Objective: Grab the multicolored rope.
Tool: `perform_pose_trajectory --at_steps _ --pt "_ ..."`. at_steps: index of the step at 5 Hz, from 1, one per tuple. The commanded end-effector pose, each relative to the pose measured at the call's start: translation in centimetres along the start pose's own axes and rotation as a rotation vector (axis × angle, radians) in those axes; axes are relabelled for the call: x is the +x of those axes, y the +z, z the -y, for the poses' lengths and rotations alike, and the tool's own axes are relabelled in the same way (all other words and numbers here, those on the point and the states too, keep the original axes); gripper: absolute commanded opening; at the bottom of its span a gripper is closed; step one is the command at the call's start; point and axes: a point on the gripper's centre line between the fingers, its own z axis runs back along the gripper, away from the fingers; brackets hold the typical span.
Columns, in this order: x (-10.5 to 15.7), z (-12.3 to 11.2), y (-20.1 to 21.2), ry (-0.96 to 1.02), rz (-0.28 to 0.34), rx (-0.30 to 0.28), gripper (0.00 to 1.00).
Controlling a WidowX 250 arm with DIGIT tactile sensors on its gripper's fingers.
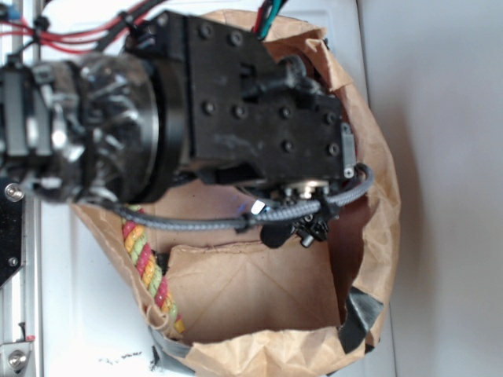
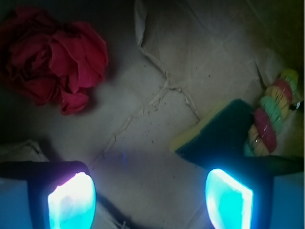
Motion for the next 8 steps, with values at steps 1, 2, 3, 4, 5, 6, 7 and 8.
perform_pose_trajectory --at_steps 1,2,3,4,5,6,7,8 --pt "0.9 0.4 1.7 0.006 0.047 -0.057 1.00" --pt "0.9 0.4 1.7 0.006 0.047 -0.057 1.00" --pt "0.9 0.4 1.7 0.006 0.047 -0.057 1.00" --pt "-1.2 -0.5 1.8 0.011 0.064 -0.074 1.00" --pt "-3.2 -1.5 1.8 -0.001 0.066 -0.083 1.00" --pt "-4.7 -2.5 2.0 -0.008 0.068 -0.087 1.00" --pt "-5.4 -3.1 1.9 -0.005 0.066 -0.090 1.00" --pt "-5.3 -3.5 1.0 -0.003 0.066 -0.074 1.00"
